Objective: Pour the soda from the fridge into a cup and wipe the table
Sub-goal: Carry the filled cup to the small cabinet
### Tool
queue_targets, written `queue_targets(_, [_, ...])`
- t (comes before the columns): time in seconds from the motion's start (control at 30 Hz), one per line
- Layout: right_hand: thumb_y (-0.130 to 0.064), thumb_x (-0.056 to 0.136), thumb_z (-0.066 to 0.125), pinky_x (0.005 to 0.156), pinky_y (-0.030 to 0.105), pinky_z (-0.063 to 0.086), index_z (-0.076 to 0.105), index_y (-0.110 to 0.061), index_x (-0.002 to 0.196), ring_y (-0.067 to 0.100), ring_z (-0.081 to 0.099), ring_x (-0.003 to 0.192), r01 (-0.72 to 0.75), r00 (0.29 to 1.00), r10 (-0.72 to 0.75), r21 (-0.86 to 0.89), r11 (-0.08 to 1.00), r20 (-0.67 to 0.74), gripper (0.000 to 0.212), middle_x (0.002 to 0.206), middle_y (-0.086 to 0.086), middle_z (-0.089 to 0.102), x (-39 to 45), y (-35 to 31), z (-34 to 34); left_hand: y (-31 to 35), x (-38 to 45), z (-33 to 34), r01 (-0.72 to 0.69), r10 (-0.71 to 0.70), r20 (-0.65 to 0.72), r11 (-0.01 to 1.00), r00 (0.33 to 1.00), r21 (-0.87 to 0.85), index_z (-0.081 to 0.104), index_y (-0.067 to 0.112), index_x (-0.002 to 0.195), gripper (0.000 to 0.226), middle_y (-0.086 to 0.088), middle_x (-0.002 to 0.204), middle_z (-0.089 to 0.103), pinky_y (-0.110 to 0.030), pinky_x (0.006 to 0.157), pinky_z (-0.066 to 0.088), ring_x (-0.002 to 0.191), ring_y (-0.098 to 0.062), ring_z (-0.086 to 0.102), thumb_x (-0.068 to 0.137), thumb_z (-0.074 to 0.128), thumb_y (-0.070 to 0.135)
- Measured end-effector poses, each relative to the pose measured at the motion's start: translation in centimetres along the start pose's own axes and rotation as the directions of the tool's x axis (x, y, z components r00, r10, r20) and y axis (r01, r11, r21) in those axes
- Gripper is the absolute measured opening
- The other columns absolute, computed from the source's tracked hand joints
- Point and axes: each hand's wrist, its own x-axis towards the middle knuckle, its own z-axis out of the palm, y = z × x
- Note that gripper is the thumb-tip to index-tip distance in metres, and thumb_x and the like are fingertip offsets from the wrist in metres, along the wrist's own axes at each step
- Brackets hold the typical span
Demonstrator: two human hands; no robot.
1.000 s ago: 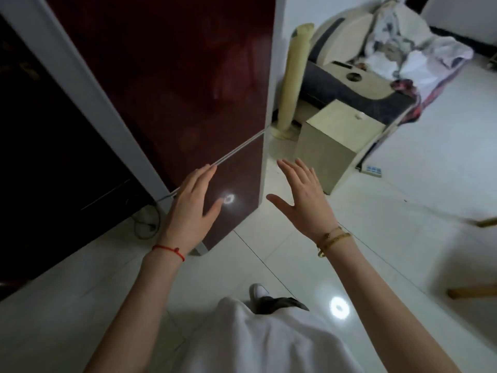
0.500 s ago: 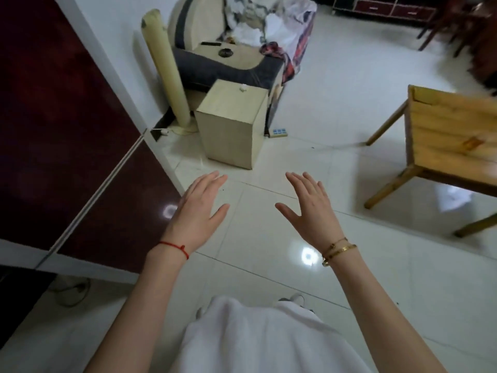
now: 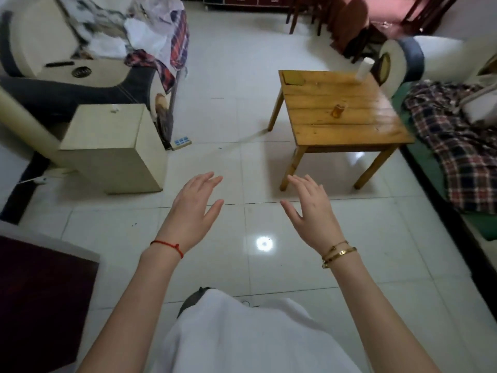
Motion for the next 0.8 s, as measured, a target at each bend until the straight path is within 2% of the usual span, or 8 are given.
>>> queue_targets(0.23, [-0.037,0.100,0.044,0.122,0.045,0.016,0.034,-0.019,0.148,0.017,0.020,0.147,-0.195,0.975,0.198,0.044,0.980,-0.096,0.052,0.153,-0.002,0.037,2.2,8.0,-2.9,4.7,8.8,4.3,-0.131,0.127,0.120,0.991,0.985,0.019,0.039,0.021,0.147,0.050,0.000,0.154,0.035,-0.044,0.119,0.026,0.144,-0.018,0.027,0.100,0.047,0.034])
queue_targets(0.43, [-0.040,0.100,0.043,0.121,0.046,0.019,0.032,-0.022,0.148,0.016,0.018,0.148,-0.327,0.936,0.331,0.054,0.943,-0.122,0.053,0.154,-0.003,0.035,5.4,14.7,-4.0,8.7,16.9,8.2,-0.199,0.192,0.188,0.980,0.963,0.017,0.037,0.020,0.148,0.051,0.000,0.155,0.034,-0.041,0.120,0.024,0.145,-0.016,0.025,0.100,0.046,0.033])
queue_targets(0.8, [-0.037,0.100,0.043,0.121,0.046,0.020,0.034,-0.020,0.149,0.014,0.018,0.148,-0.374,0.908,0.385,0.096,0.922,-0.163,0.052,0.154,-0.004,0.035,17.4,28.2,-11.8,18.4,36.4,14.2,-0.284,0.283,0.189,0.959,0.940,-0.022,0.037,0.022,0.148,0.052,0.000,0.152,0.038,-0.040,0.118,0.029,0.142,-0.016,0.031,0.099,0.049,0.033])
